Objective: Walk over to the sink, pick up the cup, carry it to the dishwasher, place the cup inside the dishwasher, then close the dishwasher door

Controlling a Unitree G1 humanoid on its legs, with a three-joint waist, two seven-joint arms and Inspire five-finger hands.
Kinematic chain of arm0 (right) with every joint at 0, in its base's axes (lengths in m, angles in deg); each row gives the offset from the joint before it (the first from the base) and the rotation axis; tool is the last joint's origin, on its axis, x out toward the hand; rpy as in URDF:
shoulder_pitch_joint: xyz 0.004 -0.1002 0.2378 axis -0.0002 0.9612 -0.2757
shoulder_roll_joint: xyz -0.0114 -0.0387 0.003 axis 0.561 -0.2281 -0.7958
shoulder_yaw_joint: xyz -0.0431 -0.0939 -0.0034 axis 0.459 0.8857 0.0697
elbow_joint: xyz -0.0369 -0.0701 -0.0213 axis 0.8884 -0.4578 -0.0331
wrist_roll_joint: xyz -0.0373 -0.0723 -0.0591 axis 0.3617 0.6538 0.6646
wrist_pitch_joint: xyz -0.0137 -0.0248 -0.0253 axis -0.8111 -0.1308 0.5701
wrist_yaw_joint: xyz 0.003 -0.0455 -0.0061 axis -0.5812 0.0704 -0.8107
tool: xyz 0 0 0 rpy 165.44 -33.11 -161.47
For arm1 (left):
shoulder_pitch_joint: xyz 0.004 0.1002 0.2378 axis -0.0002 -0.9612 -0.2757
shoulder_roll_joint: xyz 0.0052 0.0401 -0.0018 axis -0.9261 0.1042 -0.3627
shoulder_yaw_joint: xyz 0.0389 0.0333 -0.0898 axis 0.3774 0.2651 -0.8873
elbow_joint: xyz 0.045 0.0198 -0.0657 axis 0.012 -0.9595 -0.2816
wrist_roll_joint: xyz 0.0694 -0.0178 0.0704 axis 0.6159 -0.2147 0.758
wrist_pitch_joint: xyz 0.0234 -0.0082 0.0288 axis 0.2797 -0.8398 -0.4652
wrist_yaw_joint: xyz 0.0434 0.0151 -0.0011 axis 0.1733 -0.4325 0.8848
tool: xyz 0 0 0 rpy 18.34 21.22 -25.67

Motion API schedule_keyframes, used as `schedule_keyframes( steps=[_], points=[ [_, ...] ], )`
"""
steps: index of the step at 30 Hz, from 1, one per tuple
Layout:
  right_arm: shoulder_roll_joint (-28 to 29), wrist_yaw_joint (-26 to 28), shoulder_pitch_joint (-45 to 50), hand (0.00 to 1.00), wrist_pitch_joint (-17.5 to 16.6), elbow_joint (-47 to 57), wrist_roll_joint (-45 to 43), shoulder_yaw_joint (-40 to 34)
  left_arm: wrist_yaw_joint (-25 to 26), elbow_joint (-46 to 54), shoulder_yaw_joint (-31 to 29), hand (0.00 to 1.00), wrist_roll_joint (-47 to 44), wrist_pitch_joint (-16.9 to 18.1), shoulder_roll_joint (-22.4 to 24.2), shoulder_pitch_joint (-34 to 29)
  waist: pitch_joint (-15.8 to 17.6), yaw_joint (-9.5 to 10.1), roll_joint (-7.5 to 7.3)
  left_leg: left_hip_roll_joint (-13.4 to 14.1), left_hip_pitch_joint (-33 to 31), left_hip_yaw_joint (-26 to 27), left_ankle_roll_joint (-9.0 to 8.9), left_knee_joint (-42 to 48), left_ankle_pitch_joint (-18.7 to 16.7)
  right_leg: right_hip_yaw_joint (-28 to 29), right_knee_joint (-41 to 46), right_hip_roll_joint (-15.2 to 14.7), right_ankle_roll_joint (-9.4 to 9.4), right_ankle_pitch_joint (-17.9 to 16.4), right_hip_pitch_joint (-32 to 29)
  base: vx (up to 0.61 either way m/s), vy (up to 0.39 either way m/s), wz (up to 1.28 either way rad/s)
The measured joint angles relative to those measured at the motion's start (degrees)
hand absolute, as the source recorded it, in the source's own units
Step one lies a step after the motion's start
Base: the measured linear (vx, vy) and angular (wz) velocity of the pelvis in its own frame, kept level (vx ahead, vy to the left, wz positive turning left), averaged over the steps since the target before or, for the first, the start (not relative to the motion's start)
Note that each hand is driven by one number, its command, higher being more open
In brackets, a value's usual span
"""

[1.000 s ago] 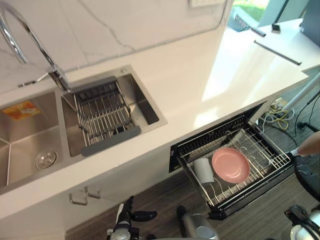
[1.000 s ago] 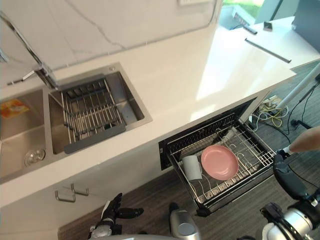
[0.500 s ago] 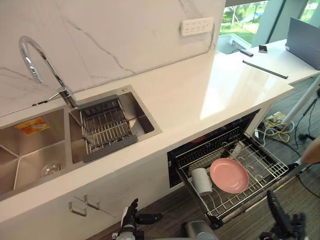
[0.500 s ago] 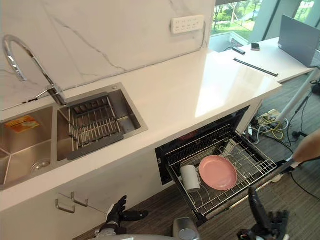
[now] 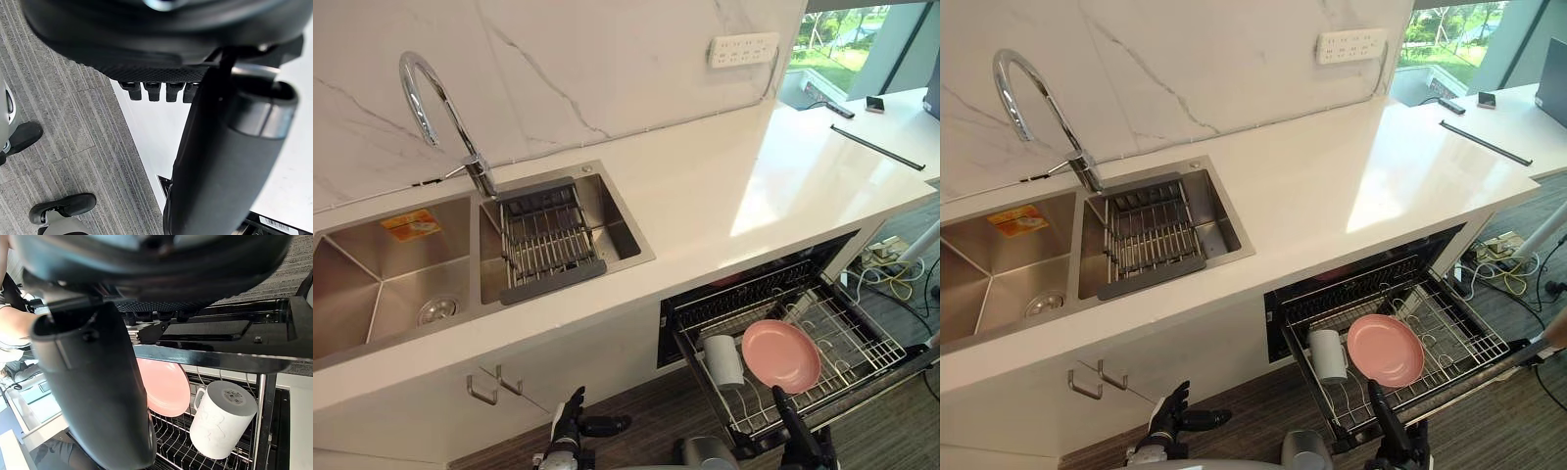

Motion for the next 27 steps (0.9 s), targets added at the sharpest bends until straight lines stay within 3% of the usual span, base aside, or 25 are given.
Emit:
schedule_keyframes(
  steps=[13, 20, 27],
  points=[
    [-4.75, 2.13, -1.21, 1.00, 0.70, -0.02, -0.72, 5.89, -1.35, -2.84, 2.84, 1.00, 0.14, 0.12, -1.70, 1.65, -0.28, 0.36, 0.13, -0.79, -1.23, -6.55, 0.22, -4.65, 4.23, -5.52, -2.97, -1.34, 0.04, 0.87, 1.13, 0.01, -0.023, 0.23],
    [-9.46, 2.60, -6.68, 1.00, 2.58, 0.03, 1.16, 13.43, -2.20, -4.89, 4.69, 1.00, 1.28, 0.23, -3.43, 3.07, -0.26, 1.45, 0.04, -0.87, -2.81, -11.26, 0.90, -5.49, 6.21, -9.69, -5.11, -2.27, -0.06, 2.09, 2.59, -0.04, -0.035, 0.33],
    [-11.97, 2.60, -8.32, 1.00, 3.27, 0.05, 1.61, 15.82, -2.31, -5.17, 5.53, 1.00, 1.28, 0.26, -5.11, 3.25, -0.33, 2.41, 0.14, -0.63, -4.21, -14.79, 0.83, -5.61, 7.21, -13.06, -5.37, -2.80, -0.10, 2.08, 3.32, 0.01, -0.032, 0.27]
  ],
)
